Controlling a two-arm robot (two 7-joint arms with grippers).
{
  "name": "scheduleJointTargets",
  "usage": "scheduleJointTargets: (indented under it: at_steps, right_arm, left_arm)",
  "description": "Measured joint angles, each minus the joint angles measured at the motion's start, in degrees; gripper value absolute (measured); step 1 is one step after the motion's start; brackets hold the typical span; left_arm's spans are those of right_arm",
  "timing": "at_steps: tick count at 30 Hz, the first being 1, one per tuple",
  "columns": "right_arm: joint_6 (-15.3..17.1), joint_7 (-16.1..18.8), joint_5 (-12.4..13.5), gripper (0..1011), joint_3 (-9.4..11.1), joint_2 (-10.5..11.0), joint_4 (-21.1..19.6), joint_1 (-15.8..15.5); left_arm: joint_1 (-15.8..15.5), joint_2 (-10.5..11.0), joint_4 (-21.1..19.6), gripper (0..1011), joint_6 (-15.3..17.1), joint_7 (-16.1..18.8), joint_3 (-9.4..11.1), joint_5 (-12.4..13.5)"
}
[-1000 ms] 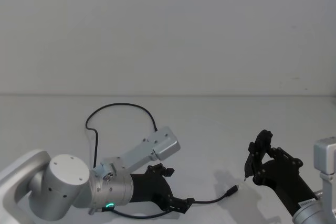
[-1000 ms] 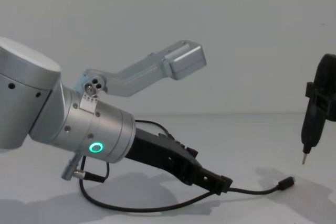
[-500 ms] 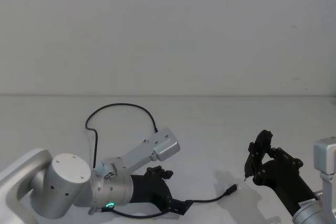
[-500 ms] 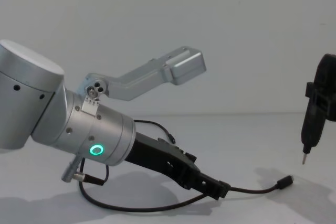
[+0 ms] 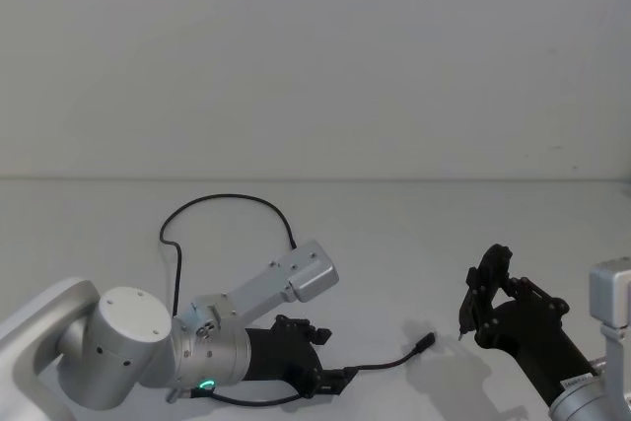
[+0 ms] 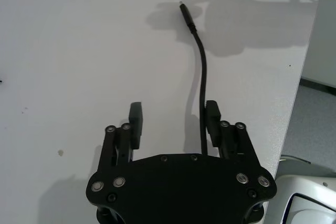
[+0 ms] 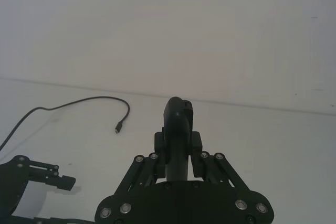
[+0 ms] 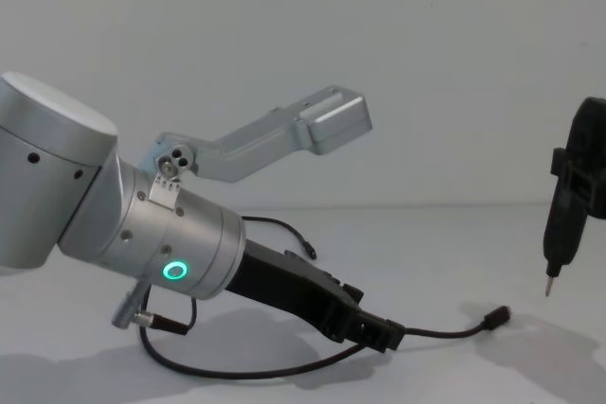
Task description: Pick up the data cable with the one hand.
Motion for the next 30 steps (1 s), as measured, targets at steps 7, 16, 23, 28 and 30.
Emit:
scheduleJointTargets:
  at_steps: [7, 16, 23, 28, 30]
  right_arm:
    - [0.0, 0.0, 0.0, 263, 0.0, 0.0, 0.0, 0.0]
    - [0.0, 0.0, 0.0, 263, 0.0, 0.0, 0.0, 0.0]
    - [0.0, 0.0, 0.0, 263, 0.0, 0.0, 0.0, 0.0]
    - [0.0, 0.0, 0.0, 263, 0.0, 0.0, 0.0, 0.0]
    - [0.0, 0.0, -0.01, 263, 0.01, 0.0, 0.0, 0.0]
  left_arm:
    - [-0.04, -0.03, 0.1, 456, 0.04, -0.06, 0.0, 0.04]
    - [-0.08, -0.07, 0.15, 202, 0.09, -0.12, 0.0, 0.05]
    - [-0.09, -0.09, 0.2, 44, 0.1, -0.14, 0.0, 0.06]
    - [-0.09, -0.1, 0.21, 44, 0.1, -0.14, -0.03, 0.05]
    - [-0.08, -0.1, 0.2, 44, 0.08, -0.14, -0.05, 0.06]
